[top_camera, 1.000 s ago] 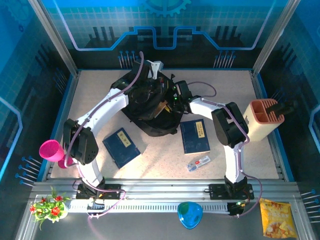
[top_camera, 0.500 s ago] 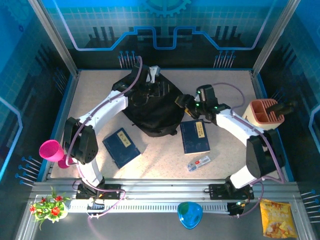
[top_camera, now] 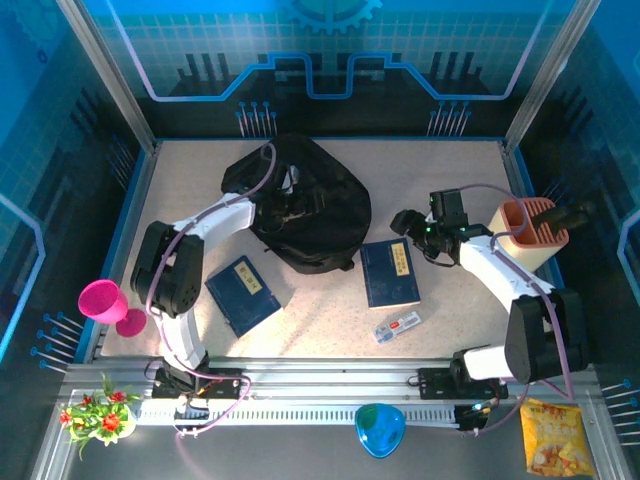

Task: Pack the student bag
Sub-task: Move the student bag to the top-center of the table, then move the book to the center of the table, then pick up the book at the center of the table.

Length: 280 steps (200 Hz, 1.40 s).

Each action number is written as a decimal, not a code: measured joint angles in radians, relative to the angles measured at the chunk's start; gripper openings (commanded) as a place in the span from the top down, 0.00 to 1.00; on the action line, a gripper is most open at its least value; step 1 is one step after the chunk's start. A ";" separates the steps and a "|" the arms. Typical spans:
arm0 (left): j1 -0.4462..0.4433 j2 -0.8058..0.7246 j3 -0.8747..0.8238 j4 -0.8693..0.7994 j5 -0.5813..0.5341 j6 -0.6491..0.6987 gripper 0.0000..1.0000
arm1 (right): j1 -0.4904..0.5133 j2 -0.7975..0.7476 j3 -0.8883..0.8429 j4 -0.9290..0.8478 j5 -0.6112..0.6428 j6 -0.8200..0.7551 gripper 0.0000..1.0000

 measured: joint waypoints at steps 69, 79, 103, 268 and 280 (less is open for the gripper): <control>0.099 0.151 0.102 -0.005 -0.019 -0.023 0.18 | 0.021 0.135 0.000 0.028 -0.103 -0.003 0.26; 0.114 0.177 0.137 -0.012 -0.026 -0.014 0.18 | 0.026 0.155 0.000 0.037 -0.113 -0.003 0.27; 0.144 0.223 0.219 -0.036 -0.052 0.030 0.17 | 0.033 0.213 0.000 0.047 -0.114 0.000 0.28; -0.256 -0.077 0.040 -0.058 -0.024 -0.221 0.04 | -0.043 0.106 0.021 -0.023 0.008 -0.137 0.32; -0.298 -0.066 0.040 -0.051 -0.023 -0.246 0.05 | -0.048 0.107 0.021 -0.057 0.021 -0.173 0.33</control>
